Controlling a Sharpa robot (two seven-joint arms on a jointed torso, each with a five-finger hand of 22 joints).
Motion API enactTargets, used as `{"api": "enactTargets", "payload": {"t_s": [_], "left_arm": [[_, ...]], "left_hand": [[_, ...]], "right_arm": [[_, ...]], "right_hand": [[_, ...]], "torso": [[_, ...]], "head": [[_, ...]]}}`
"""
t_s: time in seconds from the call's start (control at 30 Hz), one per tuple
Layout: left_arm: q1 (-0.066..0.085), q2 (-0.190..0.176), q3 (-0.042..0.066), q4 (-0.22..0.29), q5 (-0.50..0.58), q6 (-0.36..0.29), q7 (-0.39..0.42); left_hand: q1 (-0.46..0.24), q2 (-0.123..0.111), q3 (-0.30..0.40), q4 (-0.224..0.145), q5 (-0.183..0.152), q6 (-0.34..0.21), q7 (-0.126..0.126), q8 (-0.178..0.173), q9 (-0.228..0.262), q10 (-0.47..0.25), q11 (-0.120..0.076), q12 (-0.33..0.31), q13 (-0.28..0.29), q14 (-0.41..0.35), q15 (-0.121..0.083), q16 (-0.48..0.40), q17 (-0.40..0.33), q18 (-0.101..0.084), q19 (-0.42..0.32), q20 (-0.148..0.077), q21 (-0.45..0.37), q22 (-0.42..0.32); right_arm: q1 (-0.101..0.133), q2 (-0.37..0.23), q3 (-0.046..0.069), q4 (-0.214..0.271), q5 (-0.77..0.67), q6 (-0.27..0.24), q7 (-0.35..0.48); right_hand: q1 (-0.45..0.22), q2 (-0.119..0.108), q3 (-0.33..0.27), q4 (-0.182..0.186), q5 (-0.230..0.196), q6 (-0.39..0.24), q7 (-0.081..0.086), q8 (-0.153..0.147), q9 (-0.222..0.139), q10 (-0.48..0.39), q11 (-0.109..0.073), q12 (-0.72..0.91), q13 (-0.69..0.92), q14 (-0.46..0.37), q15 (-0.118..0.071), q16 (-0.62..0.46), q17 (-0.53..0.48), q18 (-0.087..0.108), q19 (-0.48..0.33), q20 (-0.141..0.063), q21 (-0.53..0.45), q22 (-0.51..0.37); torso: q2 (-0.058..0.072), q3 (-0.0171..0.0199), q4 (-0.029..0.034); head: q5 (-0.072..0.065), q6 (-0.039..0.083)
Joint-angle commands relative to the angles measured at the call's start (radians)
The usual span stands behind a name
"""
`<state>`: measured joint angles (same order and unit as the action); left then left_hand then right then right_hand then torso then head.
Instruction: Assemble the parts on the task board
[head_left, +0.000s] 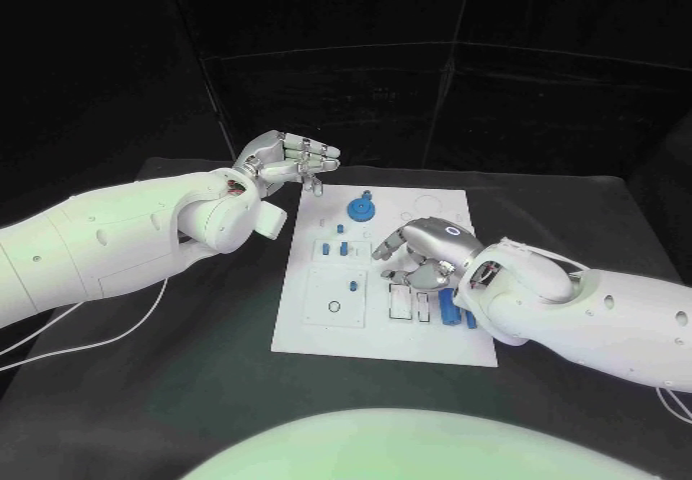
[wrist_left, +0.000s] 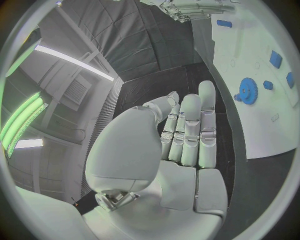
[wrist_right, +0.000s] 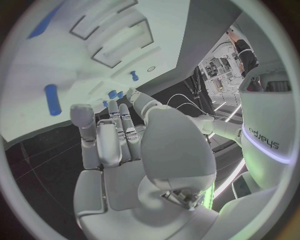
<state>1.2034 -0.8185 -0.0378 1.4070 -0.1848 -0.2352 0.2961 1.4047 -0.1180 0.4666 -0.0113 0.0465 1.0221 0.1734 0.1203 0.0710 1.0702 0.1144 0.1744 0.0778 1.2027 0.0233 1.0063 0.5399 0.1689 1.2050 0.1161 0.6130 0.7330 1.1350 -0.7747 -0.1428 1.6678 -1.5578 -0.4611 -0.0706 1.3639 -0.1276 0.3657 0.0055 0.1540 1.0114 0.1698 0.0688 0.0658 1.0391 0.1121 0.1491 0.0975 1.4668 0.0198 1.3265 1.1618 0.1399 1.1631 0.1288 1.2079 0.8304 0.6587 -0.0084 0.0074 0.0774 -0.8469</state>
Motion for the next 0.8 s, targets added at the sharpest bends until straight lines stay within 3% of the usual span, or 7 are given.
{"api": "enactTargets", "payload": {"t_s": [0.03,0.13,0.27,0.5,0.8], "left_arm": [[0.001,0.0,0.0,-0.001,0.004,0.011,0.001],[0.001,0.002,0.0,-0.002,0.004,0.012,0.001],[0.001,0.002,-0.002,-0.003,0.004,0.013,0.001],[0.001,0.004,-0.002,-0.003,0.004,0.014,0.0],[0.001,0.003,-0.003,-0.002,0.004,0.014,0.0]], "left_hand": [[-0.001,0.005,-0.002,-0.004,0.002,-0.002,0.006,0.005,-0.001,-0.01,0.0,0.003,-0.002,-0.007,-0.001,-0.002,-0.001,0.012,-0.01,0.0,-0.006,-0.001],[-0.001,0.005,-0.002,-0.004,0.002,-0.002,0.006,0.005,-0.001,-0.01,0.0,0.003,-0.002,-0.007,-0.001,-0.002,-0.001,0.012,-0.01,0.0,-0.006,-0.001],[-0.001,0.005,-0.002,-0.004,0.002,-0.002,0.006,0.005,-0.001,-0.01,0.0,0.003,-0.002,-0.007,-0.001,-0.002,-0.001,0.012,-0.01,0.0,-0.006,-0.001],[-0.001,0.005,-0.002,-0.004,0.002,-0.002,0.006,0.005,-0.001,-0.01,0.0,0.003,-0.002,-0.007,-0.001,-0.002,-0.001,0.012,-0.01,0.0,-0.006,-0.001],[-0.001,0.005,-0.002,-0.004,0.002,-0.002,0.006,0.005,-0.001,-0.01,0.0,0.003,-0.002,-0.007,-0.001,-0.002,-0.001,0.012,-0.01,0.0,-0.006,-0.001]], "right_arm": [[0.014,-0.022,0.015,0.009,0.073,-0.005,-0.002],[0.035,-0.061,0.03,0.011,0.087,0.05,-0.022],[0.052,-0.093,0.037,0.0,0.07,0.118,-0.051],[0.06,-0.104,0.04,-0.015,0.033,0.194,-0.069],[0.061,-0.083,0.04,-0.042,-0.016,0.28,-0.096]], "right_hand": [[-0.003,-0.008,-0.01,0.0,0.007,-0.01,0.0,-0.006,0.0,-0.01,-0.001,0.005,-0.002,0.023,0.005,-0.004,-0.001,0.002,-0.006,0.0,-0.007,-0.004],[-0.005,-0.014,-0.026,0.0,0.008,-0.025,-0.004,-0.006,0.0,-0.02,-0.003,0.011,-0.004,0.022,0.003,-0.006,-0.004,0.003,-0.007,0.0,-0.01,-0.007],[-0.003,-0.016,-0.054,0.0,0.009,-0.042,-0.007,-0.005,0.001,-0.051,-0.002,0.016,-0.01,0.022,0.003,-0.008,-0.009,0.005,-0.014,-0.001,-0.021,-0.022],[0.005,-0.011,-0.102,0.001,0.003,-0.079,-0.017,-0.006,0.001,-0.09,0.001,0.032,-0.018,0.013,0.006,-0.034,-0.048,0.011,-0.034,0.001,-0.05,-0.063],[0.016,0.0,-0.117,0.0,0.002,-0.079,-0.019,-0.003,0.003,-0.09,0.0,0.048,-0.019,0.012,0.005,-0.039,-0.055,0.011,-0.032,0.001,-0.053,-0.066]], "torso": [[0.001,-0.0004,0.0021],[0.001,-0.0005,0.0048],[0.001,-0.0012,0.0033],[0.003,-0.0002,0.0029],[0.004,-0.0011,0.0043]], "head": [[-0.007,0.008],[-0.012,0.014],[-0.014,0.02],[-0.014,0.025],[-0.017,0.026]]}}
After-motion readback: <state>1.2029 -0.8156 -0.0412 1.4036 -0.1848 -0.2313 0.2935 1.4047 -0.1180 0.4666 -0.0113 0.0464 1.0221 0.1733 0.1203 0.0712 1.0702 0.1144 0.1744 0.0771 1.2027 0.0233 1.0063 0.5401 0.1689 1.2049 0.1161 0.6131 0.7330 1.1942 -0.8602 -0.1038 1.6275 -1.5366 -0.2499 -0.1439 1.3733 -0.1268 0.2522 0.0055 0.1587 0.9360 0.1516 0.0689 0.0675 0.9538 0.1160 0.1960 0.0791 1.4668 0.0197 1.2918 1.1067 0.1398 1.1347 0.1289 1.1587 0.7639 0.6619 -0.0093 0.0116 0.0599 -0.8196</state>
